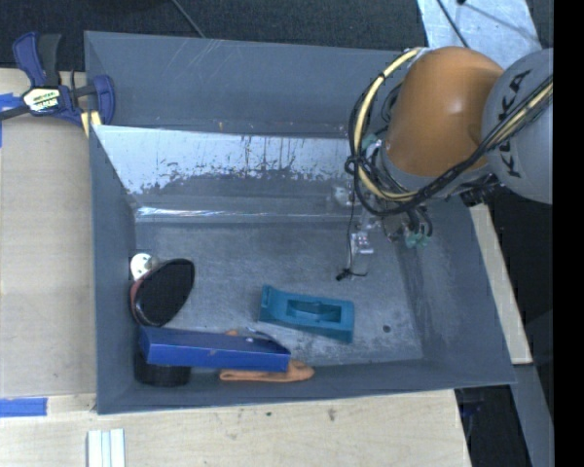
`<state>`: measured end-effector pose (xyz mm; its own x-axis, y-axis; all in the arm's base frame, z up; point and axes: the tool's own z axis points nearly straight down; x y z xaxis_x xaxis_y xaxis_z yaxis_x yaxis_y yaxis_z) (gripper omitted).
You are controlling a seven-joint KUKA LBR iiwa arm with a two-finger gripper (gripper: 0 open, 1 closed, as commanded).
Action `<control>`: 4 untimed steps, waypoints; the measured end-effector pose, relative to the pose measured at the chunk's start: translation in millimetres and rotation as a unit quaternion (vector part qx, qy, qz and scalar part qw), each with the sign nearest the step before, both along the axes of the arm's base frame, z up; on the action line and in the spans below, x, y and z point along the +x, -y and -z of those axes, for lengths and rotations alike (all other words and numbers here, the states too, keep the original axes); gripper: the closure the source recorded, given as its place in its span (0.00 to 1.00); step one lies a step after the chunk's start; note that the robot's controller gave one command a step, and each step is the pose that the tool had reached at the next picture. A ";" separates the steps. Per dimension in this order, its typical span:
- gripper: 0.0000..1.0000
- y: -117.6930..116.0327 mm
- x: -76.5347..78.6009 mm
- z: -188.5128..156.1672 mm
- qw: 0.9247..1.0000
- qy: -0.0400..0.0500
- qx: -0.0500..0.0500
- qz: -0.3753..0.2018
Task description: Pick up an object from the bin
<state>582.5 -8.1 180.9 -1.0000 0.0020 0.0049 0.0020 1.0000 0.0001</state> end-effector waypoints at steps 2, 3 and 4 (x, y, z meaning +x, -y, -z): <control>0.00 -17.4 -54.1 27.3 1.000 0.005 0.000 0.021; 0.00 -17.6 -68.5 53.0 1.000 0.000 0.000 0.029; 1.00 -34.8 -60.8 92.5 0.999 0.006 0.002 0.050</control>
Offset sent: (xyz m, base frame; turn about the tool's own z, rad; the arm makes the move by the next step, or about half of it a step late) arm -0.0706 0.0233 -0.0370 0.0529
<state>521.7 26.8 88.4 -0.9949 0.1011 -0.0065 0.1011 0.9949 0.0046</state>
